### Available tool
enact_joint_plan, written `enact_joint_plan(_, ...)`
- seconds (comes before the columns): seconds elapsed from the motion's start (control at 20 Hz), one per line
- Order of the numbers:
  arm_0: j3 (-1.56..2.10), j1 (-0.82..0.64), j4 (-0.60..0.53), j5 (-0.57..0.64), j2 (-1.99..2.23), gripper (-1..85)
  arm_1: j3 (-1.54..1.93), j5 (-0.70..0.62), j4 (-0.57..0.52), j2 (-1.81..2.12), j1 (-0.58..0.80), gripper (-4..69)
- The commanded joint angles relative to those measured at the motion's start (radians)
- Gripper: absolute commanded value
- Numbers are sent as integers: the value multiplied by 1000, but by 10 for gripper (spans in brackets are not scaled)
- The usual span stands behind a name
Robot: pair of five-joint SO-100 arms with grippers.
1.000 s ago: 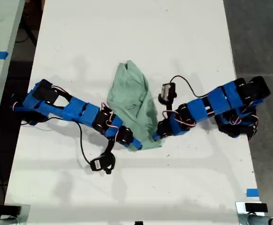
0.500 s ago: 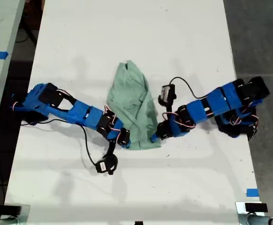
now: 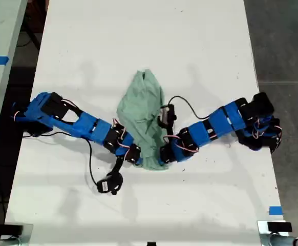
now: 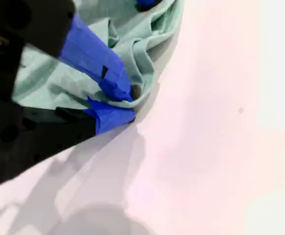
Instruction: Fold t shirt
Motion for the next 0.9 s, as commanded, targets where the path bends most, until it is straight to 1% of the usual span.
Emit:
enact_joint_plan(0.0,-38,138,18,-6,38,-1,-477,-71,184,-187,-95,14)
enact_joint_plan(0.05,-38,160,44,-26,63,-1,-575,-81,229,-212,-103,14)
enact_joint_plan(0.15,-28,175,98,-44,152,-1,-594,-84,259,-150,-94,14)
enact_joint_plan(0.3,-17,107,215,-38,287,-1,-560,-130,293,-6,-14,14)
enact_joint_plan(0.45,2,-26,307,-5,433,-1,-540,-201,324,126,110,14)
enact_joint_plan(0.55,8,-144,350,49,512,-1,-515,-229,350,199,206,14)
enact_joint_plan(0.65,8,-267,365,112,560,-1,-479,-245,383,258,318,14)
enact_joint_plan(0.85,8,-492,374,210,574,-1,-348,-295,388,348,549,14)
